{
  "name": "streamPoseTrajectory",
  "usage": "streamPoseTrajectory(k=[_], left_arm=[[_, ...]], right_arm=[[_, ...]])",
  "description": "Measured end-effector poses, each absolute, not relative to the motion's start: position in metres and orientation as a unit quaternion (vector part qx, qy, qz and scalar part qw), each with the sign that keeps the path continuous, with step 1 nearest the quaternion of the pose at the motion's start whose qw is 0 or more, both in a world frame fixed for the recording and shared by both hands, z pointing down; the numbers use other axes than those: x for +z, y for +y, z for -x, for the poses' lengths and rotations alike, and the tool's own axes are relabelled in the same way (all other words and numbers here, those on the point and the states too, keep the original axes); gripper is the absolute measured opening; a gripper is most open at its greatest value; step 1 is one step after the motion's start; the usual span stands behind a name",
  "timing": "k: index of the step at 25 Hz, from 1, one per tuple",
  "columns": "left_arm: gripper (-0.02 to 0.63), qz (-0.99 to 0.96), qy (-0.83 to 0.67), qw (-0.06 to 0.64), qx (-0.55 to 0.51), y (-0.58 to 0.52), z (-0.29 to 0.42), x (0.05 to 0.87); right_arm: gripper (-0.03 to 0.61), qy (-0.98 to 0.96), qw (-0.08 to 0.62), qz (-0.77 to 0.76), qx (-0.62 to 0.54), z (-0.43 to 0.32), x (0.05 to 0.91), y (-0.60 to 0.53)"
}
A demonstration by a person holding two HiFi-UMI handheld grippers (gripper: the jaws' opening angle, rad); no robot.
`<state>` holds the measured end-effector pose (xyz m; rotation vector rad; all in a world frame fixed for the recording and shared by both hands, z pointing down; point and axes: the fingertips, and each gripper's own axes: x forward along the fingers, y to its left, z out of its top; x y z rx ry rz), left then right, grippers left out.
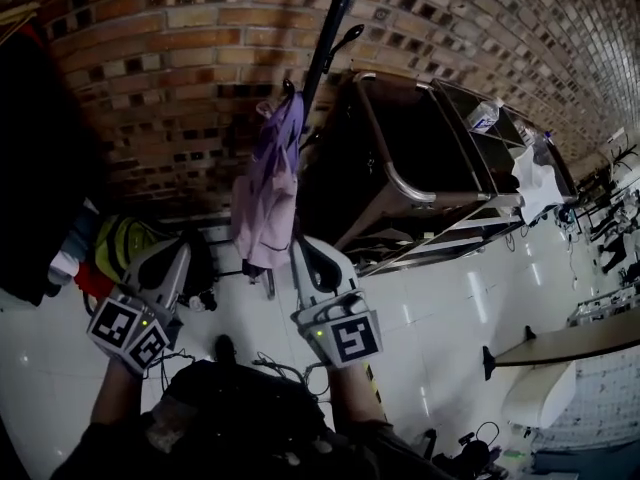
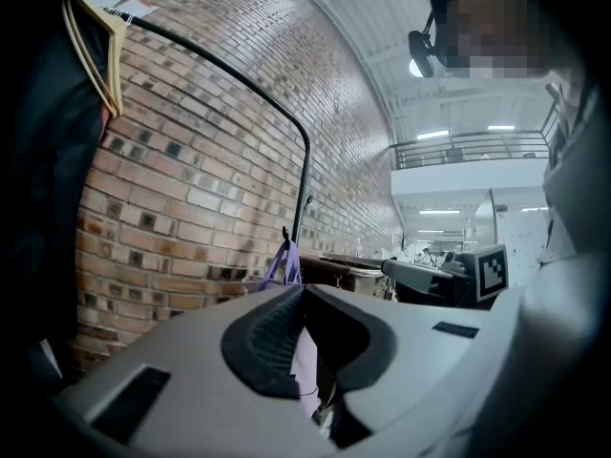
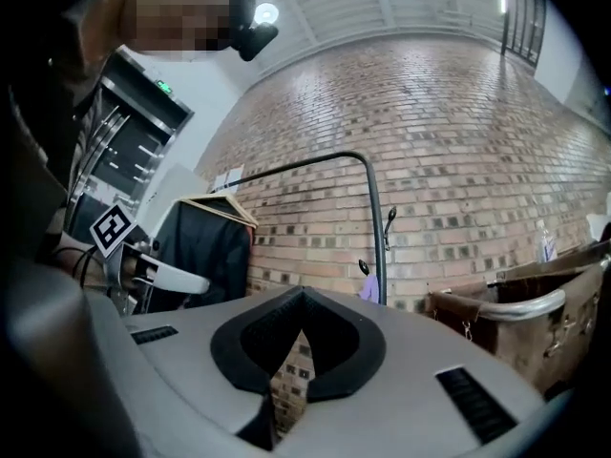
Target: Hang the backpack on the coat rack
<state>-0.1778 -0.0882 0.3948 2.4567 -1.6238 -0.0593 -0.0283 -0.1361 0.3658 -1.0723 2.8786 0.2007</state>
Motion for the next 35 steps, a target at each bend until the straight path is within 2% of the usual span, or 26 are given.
streamPoseTrajectory(k=[12,20,27,35], left_arm=[[0.014,-0.831,-0.547,0.1,-0.026,0.021,0.055,0.386],[0.012,-0.815,-0.573,0.082,-0.031,0.098,-0.004,0.371],[0.012,-0.809,-0.58,0.088,-0.028,0.135,-0.035,0.364],[0.014,-0.806,-0.585,0.089,-0.028,0.159,-0.025,0.362]], right_arm=[[-0.004,0.932,0.035,0.36,0.03,-0.108,0.37,-0.022],[-0.004,0.936,0.05,0.345,0.035,-0.17,0.364,0.055],[-0.005,0.938,0.058,0.341,0.002,-0.193,0.366,0.085],[-0.005,0.947,0.028,0.321,0.002,-0.169,0.375,0.108]])
